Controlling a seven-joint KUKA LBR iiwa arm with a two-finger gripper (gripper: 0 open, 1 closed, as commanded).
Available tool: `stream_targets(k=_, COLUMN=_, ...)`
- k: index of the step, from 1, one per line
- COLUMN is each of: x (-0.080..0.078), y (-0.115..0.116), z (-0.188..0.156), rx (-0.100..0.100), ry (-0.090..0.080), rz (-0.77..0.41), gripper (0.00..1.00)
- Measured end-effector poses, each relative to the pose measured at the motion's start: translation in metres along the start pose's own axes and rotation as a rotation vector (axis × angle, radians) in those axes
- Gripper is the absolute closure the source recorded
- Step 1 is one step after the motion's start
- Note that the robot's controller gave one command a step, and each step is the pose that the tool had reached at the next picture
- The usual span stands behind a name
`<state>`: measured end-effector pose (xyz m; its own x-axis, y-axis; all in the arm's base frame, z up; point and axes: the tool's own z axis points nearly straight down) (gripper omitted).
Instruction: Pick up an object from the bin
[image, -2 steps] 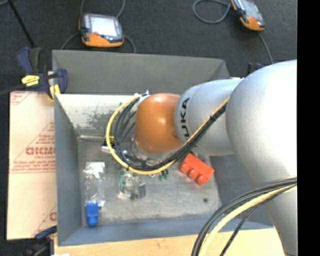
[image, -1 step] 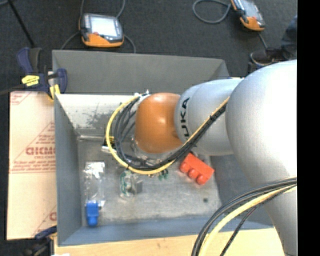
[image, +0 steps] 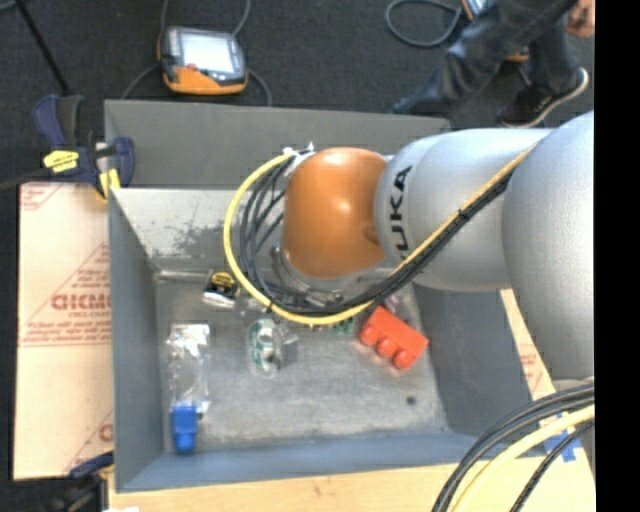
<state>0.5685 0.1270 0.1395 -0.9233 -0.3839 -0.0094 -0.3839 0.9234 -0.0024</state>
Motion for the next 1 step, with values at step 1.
stream_targets(k=1, x=-0.0019, y=-0.0015, z=-0.0372, rx=0.0, ry=0.001, rz=0.007, gripper=1.0)
